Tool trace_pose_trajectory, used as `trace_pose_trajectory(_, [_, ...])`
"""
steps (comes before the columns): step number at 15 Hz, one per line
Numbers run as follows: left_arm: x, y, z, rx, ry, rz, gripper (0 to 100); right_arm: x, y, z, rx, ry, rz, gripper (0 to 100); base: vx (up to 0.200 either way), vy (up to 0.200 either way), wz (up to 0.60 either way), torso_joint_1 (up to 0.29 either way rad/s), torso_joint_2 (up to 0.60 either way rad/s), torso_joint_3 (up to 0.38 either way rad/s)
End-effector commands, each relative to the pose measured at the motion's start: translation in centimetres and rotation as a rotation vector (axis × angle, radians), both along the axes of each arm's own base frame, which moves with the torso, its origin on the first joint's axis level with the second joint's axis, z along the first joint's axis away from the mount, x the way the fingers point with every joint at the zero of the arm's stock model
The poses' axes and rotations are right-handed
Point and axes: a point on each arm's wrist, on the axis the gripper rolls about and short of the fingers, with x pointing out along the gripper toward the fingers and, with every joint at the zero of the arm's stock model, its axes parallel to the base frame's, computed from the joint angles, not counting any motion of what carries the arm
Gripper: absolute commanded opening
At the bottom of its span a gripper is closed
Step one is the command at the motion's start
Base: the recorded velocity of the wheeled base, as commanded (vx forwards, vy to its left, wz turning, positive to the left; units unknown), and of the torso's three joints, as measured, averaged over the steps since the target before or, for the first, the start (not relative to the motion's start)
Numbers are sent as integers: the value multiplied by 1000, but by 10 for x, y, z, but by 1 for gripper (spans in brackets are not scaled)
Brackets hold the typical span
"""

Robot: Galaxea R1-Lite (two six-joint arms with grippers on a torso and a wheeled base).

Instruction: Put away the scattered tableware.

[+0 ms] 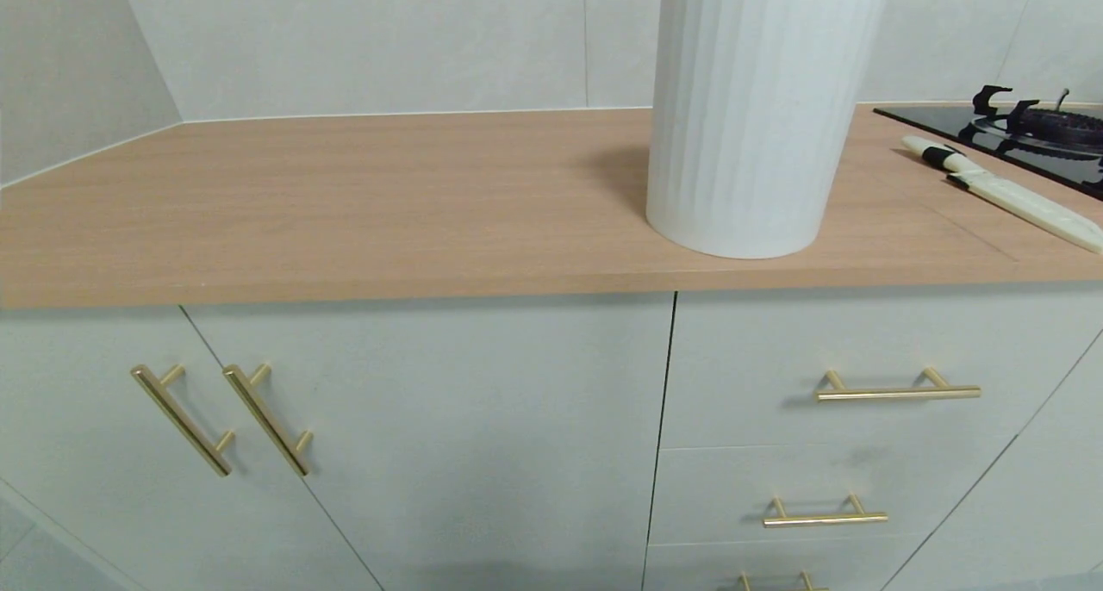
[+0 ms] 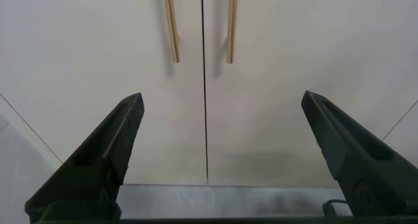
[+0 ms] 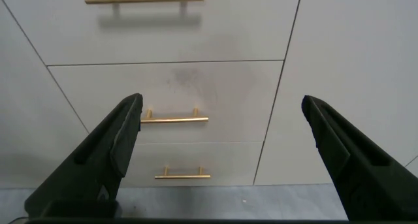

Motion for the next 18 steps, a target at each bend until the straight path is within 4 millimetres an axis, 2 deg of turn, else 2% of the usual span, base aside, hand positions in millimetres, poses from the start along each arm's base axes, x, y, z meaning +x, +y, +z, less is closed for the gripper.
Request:
trace_pose_trajectory(1, [0,0,0,0,0,1,100,0,0,0,0,1,0,100,0,0,0,0,0,0])
trace_pose_trajectory(2, [0,0,0,0,0,1,100,0,0,0,0,1,0,100,0,0,0,0,0,0])
trace_pose_trajectory(10, [0,0,0,0,0,1,100,0,0,0,-2,1,0,100,0,-200,0,3,3,0])
trace_pose_trajectory(18, [0,0,0,0,0,1,100,0,0,0,-2,1,0,100,0,0,0,0,0,0])
